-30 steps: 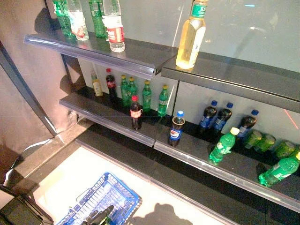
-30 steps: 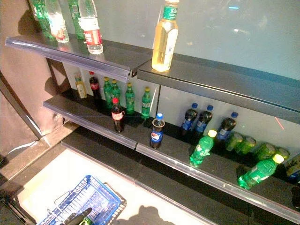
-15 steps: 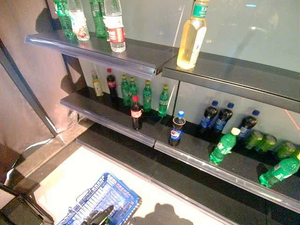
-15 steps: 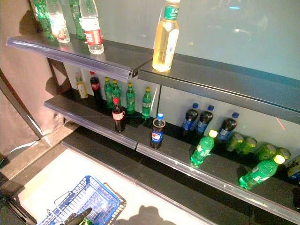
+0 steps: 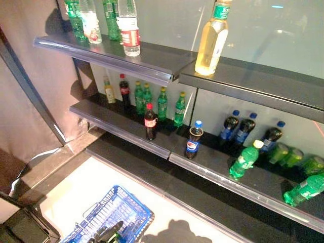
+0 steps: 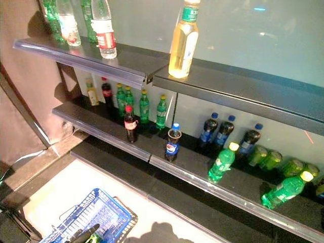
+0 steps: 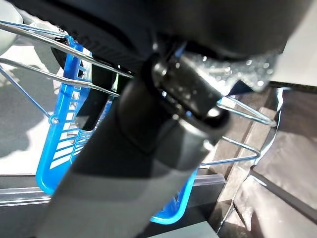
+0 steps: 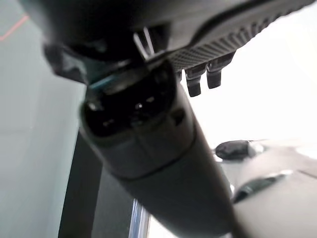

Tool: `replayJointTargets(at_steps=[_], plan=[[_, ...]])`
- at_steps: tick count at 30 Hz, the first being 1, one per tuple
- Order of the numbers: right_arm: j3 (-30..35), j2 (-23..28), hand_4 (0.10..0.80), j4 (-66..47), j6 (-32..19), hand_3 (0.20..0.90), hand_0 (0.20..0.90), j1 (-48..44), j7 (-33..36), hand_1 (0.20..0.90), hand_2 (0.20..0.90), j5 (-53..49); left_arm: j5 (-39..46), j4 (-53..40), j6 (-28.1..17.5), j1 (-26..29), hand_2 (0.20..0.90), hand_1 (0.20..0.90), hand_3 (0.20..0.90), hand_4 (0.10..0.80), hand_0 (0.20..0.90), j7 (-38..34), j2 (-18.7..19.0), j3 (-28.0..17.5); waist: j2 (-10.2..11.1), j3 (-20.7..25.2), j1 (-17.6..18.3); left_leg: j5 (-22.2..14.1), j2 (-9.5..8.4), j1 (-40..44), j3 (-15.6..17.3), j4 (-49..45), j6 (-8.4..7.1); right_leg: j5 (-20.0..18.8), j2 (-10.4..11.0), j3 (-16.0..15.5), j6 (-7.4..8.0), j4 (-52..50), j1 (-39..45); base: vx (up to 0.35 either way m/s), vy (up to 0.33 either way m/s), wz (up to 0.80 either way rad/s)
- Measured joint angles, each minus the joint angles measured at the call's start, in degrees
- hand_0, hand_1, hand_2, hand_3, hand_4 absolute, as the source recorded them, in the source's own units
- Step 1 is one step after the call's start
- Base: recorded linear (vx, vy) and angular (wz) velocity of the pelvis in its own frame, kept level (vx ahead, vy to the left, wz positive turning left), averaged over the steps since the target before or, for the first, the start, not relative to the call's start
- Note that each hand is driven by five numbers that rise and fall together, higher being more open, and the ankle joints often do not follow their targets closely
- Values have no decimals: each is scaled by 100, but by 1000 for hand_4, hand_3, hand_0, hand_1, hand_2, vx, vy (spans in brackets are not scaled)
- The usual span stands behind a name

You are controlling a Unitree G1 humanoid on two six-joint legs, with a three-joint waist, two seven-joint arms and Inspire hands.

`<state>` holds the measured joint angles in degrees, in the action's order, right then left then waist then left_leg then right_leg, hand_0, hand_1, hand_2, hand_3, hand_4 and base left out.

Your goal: Pick up the drink and place into the basket.

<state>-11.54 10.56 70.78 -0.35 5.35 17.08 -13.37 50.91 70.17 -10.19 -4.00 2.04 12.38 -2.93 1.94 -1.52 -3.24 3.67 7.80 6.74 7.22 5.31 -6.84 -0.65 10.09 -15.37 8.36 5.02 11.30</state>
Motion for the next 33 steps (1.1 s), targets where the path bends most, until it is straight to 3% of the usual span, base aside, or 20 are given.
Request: replayJointTargets(at_steps=[4, 12, 23, 28, 33], plan=[[-388, 185, 800, -1094, -138, 900, 900, 71, 149, 900, 900, 215, -4, -222, 75, -73, 300, 300, 200, 100, 300, -49, -9, 0, 4, -73, -6, 1, 0, -3, -16, 0, -1, -11, -11, -15, 21, -8, 20, -4, -16, 1], [-862, 729, 800, -4381, 492, 900, 900, 398, -55, 900, 900, 265, -59, -968, 289, -259, 300, 300, 200, 100, 300, -160, 99, -46, 180, -338, -124, 61, -44, -139, -269, -32, -7, 17, -27, -315, 38, -15, 101, 8, -32, 18], [-1179, 1265, 800, -6656, 614, 900, 900, 380, -962, 900, 900, 328, -57, -991, 291, -267, 300, 300, 200, 100, 300, -159, 185, -99, 348, -474, -142, 75, -80, -193, -319, -4, 0, 29, 3, -331, 55, -15, 114, 12, -3, 4], [-1151, 1351, 800, -7245, 453, 900, 900, 223, -575, 900, 900, 325, -55, -991, 182, -294, 300, 300, 200, 100, 300, -159, 117, -102, 303, -502, -137, 75, -66, -187, -314, -5, -1, 29, 25, -324, 53, -16, 111, 41, 50, -1], [-647, 1370, 800, -7971, 311, 900, 900, 183, 468, 900, 900, 321, -53, -994, -4, -341, 300, 300, 200, 100, 300, -158, -90, -228, 161, -592, -123, 67, -97, -182, -285, -39, 15, 24, 68, -310, 61, -19, 90, 37, 65, -2]])
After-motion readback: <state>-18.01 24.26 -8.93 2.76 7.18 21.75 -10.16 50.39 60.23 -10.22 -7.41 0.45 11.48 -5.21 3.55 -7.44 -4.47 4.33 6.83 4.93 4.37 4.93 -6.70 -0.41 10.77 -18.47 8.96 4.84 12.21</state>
